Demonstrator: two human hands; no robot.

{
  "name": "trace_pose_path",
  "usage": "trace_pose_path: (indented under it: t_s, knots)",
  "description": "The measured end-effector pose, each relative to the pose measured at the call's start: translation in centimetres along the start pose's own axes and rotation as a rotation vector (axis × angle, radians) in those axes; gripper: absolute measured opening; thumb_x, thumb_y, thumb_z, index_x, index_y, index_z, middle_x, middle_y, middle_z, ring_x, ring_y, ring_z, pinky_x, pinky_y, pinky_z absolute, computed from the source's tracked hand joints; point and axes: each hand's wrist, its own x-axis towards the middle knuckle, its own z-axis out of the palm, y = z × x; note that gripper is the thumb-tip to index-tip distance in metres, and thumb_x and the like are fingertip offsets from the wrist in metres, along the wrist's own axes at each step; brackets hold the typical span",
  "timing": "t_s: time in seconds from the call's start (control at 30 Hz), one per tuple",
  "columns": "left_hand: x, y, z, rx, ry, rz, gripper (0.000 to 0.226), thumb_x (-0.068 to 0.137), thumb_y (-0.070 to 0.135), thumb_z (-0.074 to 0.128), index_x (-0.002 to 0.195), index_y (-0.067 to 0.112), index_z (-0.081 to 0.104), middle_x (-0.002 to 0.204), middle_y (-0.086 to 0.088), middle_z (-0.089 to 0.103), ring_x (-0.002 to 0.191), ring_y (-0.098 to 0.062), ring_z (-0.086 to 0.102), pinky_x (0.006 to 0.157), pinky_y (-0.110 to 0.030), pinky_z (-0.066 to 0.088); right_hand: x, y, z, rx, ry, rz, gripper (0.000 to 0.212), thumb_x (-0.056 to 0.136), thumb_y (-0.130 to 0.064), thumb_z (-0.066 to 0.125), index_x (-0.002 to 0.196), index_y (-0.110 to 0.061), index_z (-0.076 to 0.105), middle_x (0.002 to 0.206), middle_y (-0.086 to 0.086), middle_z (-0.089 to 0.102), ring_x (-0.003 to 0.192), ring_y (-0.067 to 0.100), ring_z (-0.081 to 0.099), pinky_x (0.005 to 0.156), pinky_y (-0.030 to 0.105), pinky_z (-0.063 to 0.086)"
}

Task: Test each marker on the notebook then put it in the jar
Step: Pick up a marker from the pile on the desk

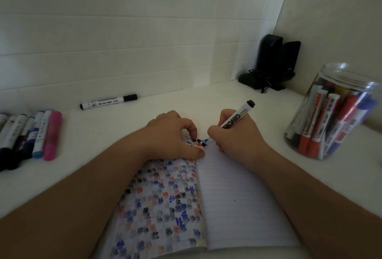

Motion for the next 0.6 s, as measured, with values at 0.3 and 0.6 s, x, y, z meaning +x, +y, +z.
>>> trace_pose_path:
  t_s: [0.3,0.6]
  knots:
    - [-0.5,0.2,0.3,-0.23,0.255,0.156,0.044,0.106,0.011,0.043,0.137,0.036,0.026,0.119,0.016,0.059,0.088,0.0,0.058,0.071,-0.013,0.046,-0.7,-1.0,-2.5,0.652,-0.142,0.0,0.019,0.091,-0.01,0.073,0.086,-0.01,0.055,0.062,0.007,0.051,0.049,0.013,0.044,0.042,0.021,0.036]
    - [-0.6,0.8,-0.1,-0.34,0.321,0.19,0.055,0.101,0.011,0.062,0.135,0.035,0.026,0.11,0.039,0.068,0.099,0.011,0.06,0.08,-0.009,0.043,-0.3,-1.1,-3.4,0.858,-0.216,0.109,0.024,0.099,-0.012,0.045,0.085,-0.012,0.064,0.071,0.01,0.057,0.06,0.02,0.051,0.048,0.025,0.039]
